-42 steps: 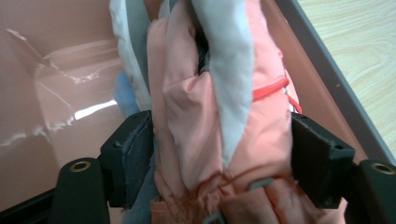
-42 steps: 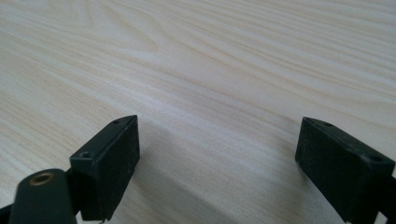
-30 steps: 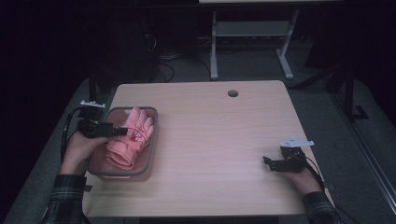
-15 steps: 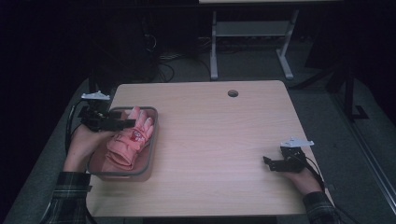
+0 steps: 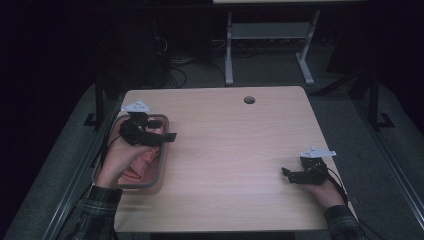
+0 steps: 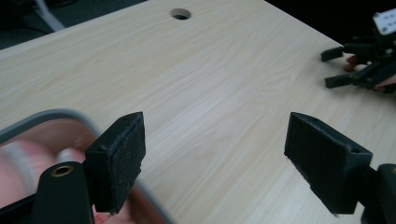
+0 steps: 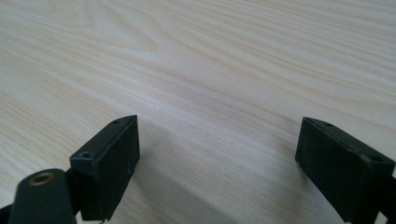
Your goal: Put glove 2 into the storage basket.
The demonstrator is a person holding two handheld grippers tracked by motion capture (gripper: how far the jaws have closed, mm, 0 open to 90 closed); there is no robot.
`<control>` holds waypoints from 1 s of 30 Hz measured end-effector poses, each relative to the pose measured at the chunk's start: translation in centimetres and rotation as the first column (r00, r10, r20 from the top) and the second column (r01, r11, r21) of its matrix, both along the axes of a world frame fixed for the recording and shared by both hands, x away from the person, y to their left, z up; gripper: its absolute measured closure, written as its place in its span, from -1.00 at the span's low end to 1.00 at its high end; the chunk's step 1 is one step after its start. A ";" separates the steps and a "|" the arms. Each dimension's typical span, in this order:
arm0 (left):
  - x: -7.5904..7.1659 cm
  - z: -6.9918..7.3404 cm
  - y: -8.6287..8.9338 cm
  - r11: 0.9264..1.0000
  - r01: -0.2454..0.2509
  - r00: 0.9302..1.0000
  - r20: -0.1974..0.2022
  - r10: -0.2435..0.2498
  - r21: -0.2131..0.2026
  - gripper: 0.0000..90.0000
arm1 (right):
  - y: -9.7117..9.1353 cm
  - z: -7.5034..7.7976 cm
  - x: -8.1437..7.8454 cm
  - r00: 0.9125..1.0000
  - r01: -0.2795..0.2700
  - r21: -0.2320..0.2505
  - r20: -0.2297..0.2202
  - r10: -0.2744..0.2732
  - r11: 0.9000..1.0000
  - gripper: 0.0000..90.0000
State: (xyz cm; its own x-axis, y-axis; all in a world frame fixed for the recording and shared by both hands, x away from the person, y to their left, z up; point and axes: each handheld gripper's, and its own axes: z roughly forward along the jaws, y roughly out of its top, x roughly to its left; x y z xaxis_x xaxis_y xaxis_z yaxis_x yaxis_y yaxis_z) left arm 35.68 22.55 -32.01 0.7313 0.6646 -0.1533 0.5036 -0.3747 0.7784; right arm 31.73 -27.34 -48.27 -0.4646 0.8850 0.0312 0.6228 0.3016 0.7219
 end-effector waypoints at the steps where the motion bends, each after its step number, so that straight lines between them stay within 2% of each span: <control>1: -0.1 -0.2 -0.5 1.000 0.008 1.000 0.002 -0.008 0.001 -0.55 | 0.0 0.0 0.0 1.000 0.000 0.000 0.000 0.000 1.000 -0.70; 7: -1.0 -1.4 -2.9 0.999 0.046 0.999 0.011 -0.045 -0.011 -0.55 | 0.0 0.0 0.0 1.000 0.000 0.001 0.000 0.000 1.000 -0.70; 14: -2.0 -3.6 -5.3 0.997 0.081 0.996 0.042 -0.081 0.020 -0.55 | 0.0 0.0 0.0 1.000 -0.001 0.000 0.000 0.001 1.000 -0.70; 19: -2.6 -5.1 -6.7 0.993 0.102 0.993 0.045 -0.105 0.053 -0.55 | 0.0 0.0 0.0 1.000 -0.003 -0.001 0.001 0.003 1.000 -0.70; 24: -3.3 -6.7 -7.8 0.986 0.140 0.989 0.036 -0.144 0.087 -0.55 | 0.0 0.0 0.0 1.000 -0.003 -0.001 0.001 0.003 1.000 -0.70; 28: -3.8 -7.9 -8.5 0.986 0.147 0.988 0.038 -0.150 0.079 -0.55 | 0.0 0.0 0.0 1.000 -0.005 -0.001 0.001 0.005 1.000 -0.70; 30: -4.1 -8.4 -8.8 0.983 0.154 0.986 0.044 -0.159 0.098 -0.55 | 0.0 0.0 0.0 1.000 -0.006 -0.001 0.001 0.006 1.000 -0.70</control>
State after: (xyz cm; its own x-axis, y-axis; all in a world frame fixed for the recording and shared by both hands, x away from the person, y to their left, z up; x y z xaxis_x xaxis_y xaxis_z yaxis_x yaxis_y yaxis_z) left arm 31.62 13.80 -40.41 0.8328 0.5509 -0.0550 0.3930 -0.5183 0.7595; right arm 31.73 -27.35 -48.28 -0.4703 0.8820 0.0293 0.6200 0.3065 0.7223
